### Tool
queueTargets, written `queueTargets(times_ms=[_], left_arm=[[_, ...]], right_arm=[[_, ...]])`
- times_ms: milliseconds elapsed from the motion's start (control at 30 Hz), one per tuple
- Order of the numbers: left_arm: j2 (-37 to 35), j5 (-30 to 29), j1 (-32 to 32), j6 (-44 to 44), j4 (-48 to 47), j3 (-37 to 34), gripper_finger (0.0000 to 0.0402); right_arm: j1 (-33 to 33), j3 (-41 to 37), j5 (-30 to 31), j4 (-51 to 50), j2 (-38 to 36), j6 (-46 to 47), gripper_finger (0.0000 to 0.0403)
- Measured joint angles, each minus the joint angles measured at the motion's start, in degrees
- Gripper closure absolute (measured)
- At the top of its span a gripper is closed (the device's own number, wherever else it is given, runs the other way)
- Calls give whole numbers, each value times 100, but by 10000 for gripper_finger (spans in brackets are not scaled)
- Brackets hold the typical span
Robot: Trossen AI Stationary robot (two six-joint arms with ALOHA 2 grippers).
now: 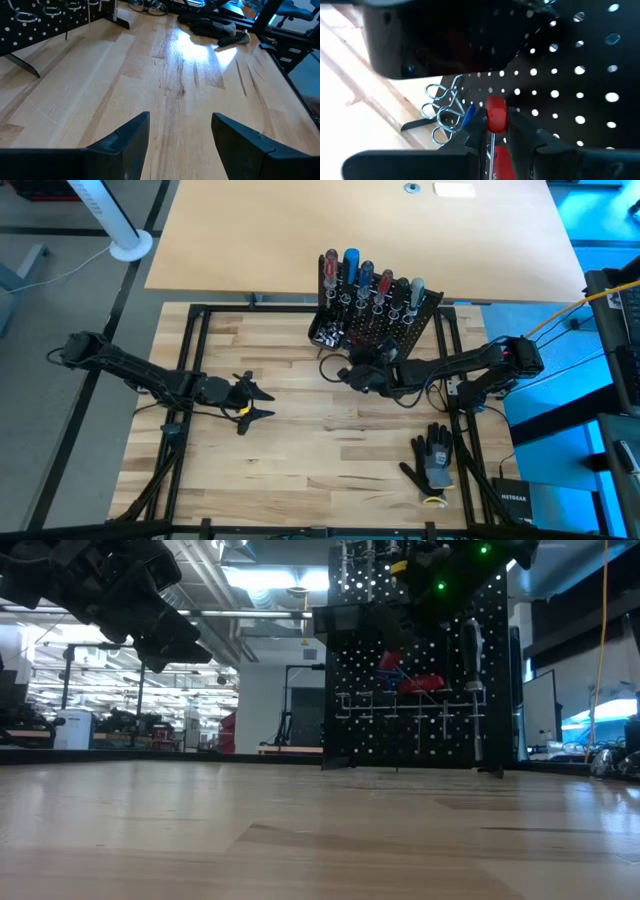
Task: Hang tools onto peg board
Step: Hang the red allen wrench on the black pegboard
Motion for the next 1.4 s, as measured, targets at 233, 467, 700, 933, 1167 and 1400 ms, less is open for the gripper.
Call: queueTargets(times_ms=[233, 467, 700, 933, 1167, 1400], left_arm=[[2, 0, -1, 0, -60, 0, 199], [2, 0, 0, 0, -83, 0, 199], [2, 0, -2, 0, -80, 0, 199], [2, 0, -1, 0, -79, -1, 199], [2, 0, 0, 0, -79, 0, 199], [2, 0, -2, -13, -81, 0, 199]], right_arm=[[0, -2, 221, 249, 0, -2, 346], [0, -2, 278, 482, 0, -23, 346], [69, -13, 402, 829, 0, -428, 346], [342, 117, 857, 887, -2, -697, 346], [533, 284, 1053, 885, -2, -797, 346], [533, 295, 975, 882, -2, -770, 346]])
